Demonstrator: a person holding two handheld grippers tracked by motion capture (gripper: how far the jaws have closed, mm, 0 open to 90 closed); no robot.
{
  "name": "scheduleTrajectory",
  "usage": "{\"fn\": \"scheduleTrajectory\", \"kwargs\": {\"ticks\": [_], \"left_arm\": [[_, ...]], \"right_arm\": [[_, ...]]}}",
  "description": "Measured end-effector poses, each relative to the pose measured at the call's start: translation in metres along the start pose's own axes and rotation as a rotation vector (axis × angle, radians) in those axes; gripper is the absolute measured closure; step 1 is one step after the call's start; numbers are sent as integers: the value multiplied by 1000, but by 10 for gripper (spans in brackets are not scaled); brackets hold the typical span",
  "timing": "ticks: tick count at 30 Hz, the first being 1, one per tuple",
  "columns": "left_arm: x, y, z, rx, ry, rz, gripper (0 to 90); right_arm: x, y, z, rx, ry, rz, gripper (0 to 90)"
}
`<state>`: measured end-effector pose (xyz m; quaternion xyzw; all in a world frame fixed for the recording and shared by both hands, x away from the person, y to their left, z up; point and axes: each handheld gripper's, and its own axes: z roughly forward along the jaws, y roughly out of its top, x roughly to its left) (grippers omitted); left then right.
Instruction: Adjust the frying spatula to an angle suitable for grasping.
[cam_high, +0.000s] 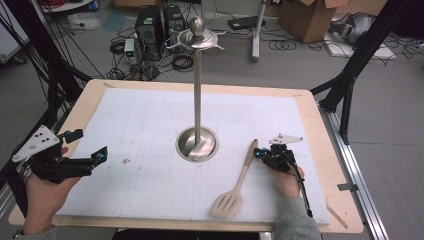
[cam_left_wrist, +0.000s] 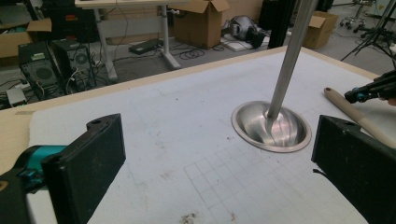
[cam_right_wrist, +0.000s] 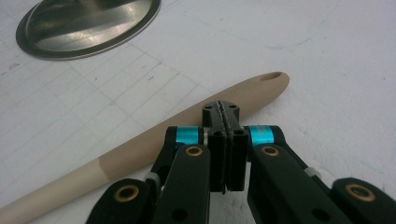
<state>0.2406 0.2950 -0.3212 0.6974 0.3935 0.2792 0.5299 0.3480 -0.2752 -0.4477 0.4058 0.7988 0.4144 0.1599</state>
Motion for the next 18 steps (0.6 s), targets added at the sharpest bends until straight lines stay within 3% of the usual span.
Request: {"fn": "scheduleTrajectory", "kwargs": {"ticks": [7, 11, 12, 18], "left_arm": [[1, 0, -1, -4, 2, -3, 33], [2, 0, 2, 0, -3, -5, 33], [2, 0, 3, 3, -5, -5, 33], [0, 2, 12, 2, -30, -2, 33]], "right_arm": [[0, 1, -1, -5, 2, 8, 900], [1, 2, -8, -45, 25, 18, 900], [2, 3, -12, -58, 56, 30, 900], [20, 2, -16, -44, 109, -17, 900]]}}
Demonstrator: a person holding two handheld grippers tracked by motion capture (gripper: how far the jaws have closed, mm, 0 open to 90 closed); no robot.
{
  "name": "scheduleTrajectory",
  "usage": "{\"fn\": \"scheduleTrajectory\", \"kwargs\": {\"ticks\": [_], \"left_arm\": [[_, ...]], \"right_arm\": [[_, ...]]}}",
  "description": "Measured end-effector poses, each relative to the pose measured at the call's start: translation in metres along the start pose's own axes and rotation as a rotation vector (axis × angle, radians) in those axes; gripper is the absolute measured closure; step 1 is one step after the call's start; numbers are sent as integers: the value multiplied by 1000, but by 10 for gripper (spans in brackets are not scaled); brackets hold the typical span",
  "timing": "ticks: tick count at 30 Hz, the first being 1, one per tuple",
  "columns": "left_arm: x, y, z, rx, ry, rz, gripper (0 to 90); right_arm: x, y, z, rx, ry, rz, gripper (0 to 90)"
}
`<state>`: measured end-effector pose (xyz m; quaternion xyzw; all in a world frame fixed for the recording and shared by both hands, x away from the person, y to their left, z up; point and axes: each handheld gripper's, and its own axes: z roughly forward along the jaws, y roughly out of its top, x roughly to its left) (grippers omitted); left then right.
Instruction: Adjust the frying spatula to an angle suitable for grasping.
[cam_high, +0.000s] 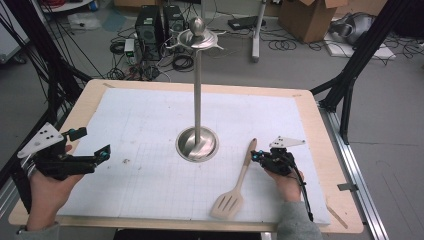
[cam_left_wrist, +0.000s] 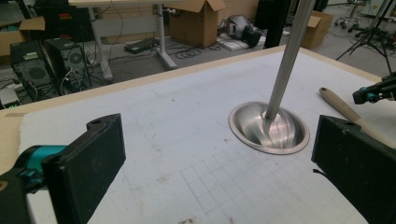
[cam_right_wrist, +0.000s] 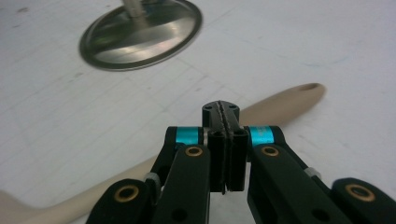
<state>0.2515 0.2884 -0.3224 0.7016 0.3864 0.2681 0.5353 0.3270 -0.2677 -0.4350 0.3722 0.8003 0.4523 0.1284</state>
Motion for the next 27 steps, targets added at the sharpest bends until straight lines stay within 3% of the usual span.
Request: {"fn": "scheduleTrajectory", "kwargs": {"ticks": [5, 7, 9, 18, 27], "left_arm": [[-2, 1, 7, 6, -20, 6, 33], [-2, 1, 9, 7, -23, 6, 33], [-2, 2, 12, 11, -30, 7, 33], [-1, 2, 15, 10, -38, 2, 33], [-1, 2, 15, 10, -38, 3, 33]], "right_arm": [[17, -3, -3, 8, 39, -38, 900], [22, -4, -3, -8, 77, -33, 900], [25, -4, -3, -6, 85, -36, 900], [53, -4, 11, 99, 130, -128, 900], [68, -4, 26, 164, 165, -186, 900]]}}
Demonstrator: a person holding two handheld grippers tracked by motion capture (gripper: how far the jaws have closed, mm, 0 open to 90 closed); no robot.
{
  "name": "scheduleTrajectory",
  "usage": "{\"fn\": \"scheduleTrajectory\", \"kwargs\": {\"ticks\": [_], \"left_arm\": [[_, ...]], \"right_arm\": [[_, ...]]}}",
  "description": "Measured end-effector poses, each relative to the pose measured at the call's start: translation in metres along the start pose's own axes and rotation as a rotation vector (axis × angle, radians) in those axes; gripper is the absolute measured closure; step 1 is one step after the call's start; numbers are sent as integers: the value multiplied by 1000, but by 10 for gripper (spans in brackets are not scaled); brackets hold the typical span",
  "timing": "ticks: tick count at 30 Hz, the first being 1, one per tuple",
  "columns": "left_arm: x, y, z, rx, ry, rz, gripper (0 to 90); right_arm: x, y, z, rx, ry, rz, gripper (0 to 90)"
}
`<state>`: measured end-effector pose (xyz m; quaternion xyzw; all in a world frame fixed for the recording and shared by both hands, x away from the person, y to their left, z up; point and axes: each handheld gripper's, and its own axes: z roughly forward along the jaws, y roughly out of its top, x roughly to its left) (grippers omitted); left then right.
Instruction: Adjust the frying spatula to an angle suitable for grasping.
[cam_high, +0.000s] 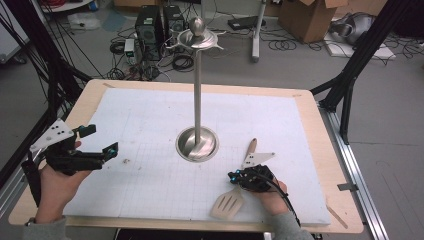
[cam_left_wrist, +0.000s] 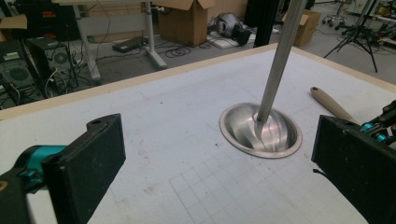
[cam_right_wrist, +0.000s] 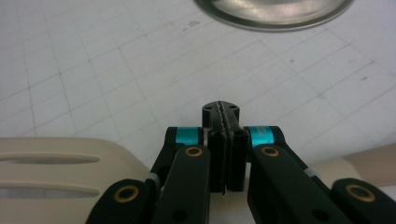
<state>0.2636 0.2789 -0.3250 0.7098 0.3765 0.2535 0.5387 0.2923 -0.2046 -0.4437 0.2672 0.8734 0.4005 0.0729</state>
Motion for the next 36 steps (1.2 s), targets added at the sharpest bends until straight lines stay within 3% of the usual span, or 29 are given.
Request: {"fn": "scheduleTrajectory", "kwargs": {"ticks": [13, 20, 26, 36], "left_arm": [[0, 0, 1, 2, 0, -1, 33], [0, -1, 5, 11, -8, 1, 33], [0, 0, 6, 7, -10, 2, 33], [0, 0, 9, 15, -16, 0, 33]], "right_arm": [[1, -1, 2, 25, 1, -13, 900], [-2, -5, 0, 18, 23, 16, 900], [1, -7, -3, 25, 10, 5, 900], [-1, -13, -10, 17, 28, -8, 900]]}}
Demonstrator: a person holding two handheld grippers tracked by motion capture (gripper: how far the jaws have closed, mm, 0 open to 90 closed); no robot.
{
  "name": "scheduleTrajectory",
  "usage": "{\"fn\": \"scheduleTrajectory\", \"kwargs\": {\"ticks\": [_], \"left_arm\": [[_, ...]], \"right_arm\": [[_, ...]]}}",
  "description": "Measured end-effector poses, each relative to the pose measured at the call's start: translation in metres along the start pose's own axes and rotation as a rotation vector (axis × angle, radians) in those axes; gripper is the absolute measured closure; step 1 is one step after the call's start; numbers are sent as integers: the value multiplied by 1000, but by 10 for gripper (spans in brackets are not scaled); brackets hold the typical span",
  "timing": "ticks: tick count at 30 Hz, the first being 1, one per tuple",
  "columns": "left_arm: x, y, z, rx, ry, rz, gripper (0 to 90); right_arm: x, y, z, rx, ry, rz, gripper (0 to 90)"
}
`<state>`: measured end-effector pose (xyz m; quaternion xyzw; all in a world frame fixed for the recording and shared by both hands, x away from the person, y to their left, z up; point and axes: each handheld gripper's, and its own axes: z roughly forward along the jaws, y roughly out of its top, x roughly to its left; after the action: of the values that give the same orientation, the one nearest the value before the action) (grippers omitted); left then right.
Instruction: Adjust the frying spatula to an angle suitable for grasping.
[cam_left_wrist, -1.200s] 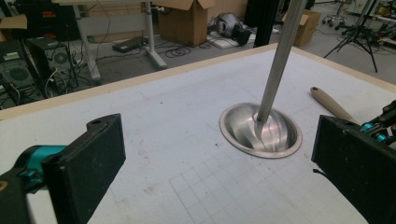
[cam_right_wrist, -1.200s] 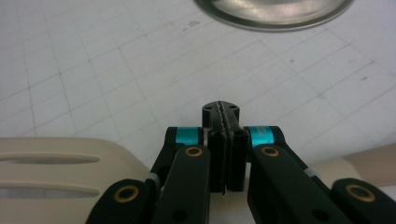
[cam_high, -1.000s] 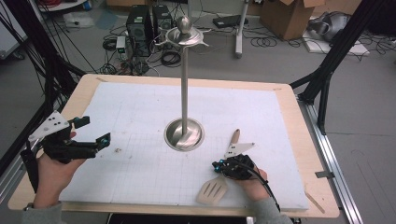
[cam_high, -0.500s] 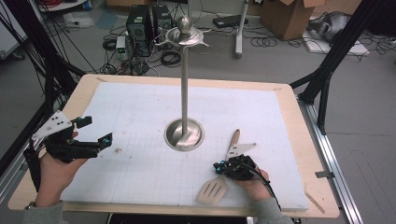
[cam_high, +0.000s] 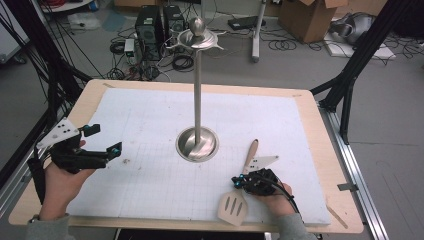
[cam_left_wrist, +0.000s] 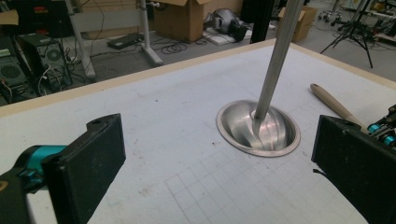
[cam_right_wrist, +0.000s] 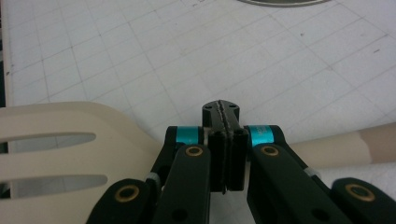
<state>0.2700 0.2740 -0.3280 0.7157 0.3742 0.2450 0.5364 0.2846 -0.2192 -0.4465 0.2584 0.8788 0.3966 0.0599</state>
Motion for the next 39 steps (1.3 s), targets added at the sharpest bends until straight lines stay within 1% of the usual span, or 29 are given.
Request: {"fn": "scheduleTrajectory", "kwargs": {"ticks": [3, 9, 13, 16, 19, 27, 39], "left_arm": [[0, 0, -1, -5, 2, 0, 33], [0, 0, -1, -3, 1, 0, 33], [0, 0, 0, 1, -1, 1, 33], [0, 0, 0, 1, -1, 1, 33], [0, 0, 0, -5, 1, -1, 33], [0, -1, 1, 5, -3, 0, 33], [0, -1, 1, 1, -2, -3, 33]], "right_arm": [[1, 0, 0, 2, -9, -9, 900], [1, -2, -2, 4, -6, -13, 900], [1, -5, -8, -5, -3, -14, 900], [1, -7, -9, -13, -4, -18, 900], [1, -8, -10, -9, -3, -21, 900], [-1, -13, -16, -13, 3, -19, 900], [-2, -21, -24, -20, 4, -7, 900]]}}
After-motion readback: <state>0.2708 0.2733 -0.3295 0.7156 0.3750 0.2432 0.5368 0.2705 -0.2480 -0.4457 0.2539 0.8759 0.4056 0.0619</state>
